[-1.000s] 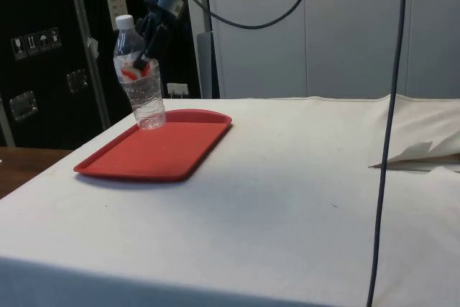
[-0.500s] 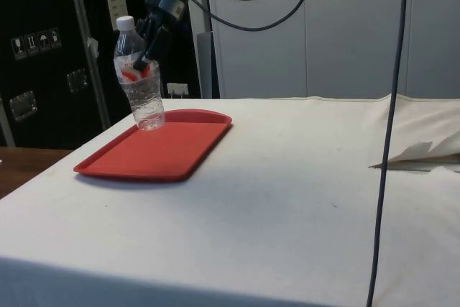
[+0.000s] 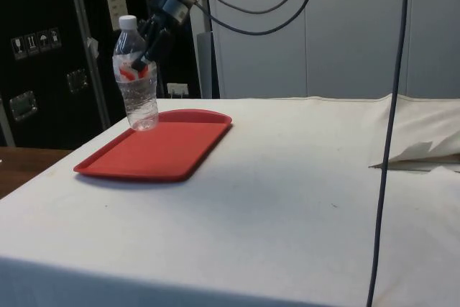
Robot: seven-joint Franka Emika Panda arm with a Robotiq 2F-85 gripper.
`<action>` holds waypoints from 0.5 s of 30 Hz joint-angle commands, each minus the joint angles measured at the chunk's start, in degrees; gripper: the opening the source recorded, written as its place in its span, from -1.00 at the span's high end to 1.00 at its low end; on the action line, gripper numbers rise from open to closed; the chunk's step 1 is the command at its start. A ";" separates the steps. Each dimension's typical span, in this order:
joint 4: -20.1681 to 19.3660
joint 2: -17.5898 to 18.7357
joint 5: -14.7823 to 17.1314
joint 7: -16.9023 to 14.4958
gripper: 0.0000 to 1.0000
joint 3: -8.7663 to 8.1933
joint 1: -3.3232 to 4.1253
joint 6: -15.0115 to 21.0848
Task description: Place the bottle upright on the tray.
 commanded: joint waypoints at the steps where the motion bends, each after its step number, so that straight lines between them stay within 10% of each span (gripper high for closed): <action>1: 0.29 0.17 1.32 -1.20 0.33 0.17 -0.23 0.34; 15: 1.20 1.32 1.72 -1.66 0.33 -0.86 -0.40 -1.20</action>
